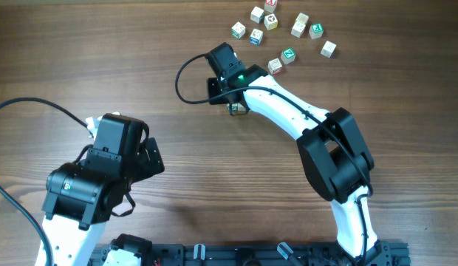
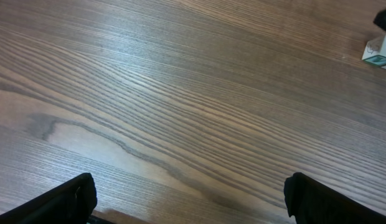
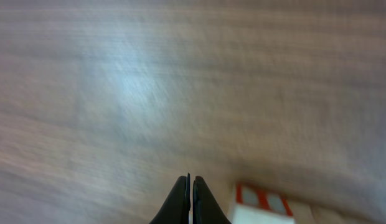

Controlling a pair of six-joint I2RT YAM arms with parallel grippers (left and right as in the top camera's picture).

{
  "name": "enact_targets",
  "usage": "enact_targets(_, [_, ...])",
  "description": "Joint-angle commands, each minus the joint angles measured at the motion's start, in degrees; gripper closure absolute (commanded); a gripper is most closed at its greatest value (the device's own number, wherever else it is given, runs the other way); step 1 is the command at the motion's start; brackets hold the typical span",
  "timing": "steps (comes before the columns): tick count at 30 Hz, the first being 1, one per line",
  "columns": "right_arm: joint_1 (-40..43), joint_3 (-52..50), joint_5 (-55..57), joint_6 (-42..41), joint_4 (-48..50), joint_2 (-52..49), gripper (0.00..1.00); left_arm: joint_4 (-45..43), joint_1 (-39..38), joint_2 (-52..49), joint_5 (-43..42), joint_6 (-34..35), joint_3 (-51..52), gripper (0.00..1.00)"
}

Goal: Form a horizontal line

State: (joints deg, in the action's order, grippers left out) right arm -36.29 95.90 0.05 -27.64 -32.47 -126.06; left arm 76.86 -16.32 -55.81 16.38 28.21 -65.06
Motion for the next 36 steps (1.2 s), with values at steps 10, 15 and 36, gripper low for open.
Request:
enact_targets(10, [-0.76,0.35,5.77,-5.60,-4.76,0.57,0.95,-0.11,0.46,0.24,-0.15,0.79,0.22,0.00])
enact_targets(15, [-0.96,0.37,3.34,-1.64,-2.47,0.57,0.95,-0.13,0.46,0.26,-0.15,0.79,0.22,0.00])
enact_targets(36, [2.19,2.19,6.58,-5.60,0.39,1.01,0.95,-0.13,0.46,0.24,-0.15,0.79,0.22,0.00])
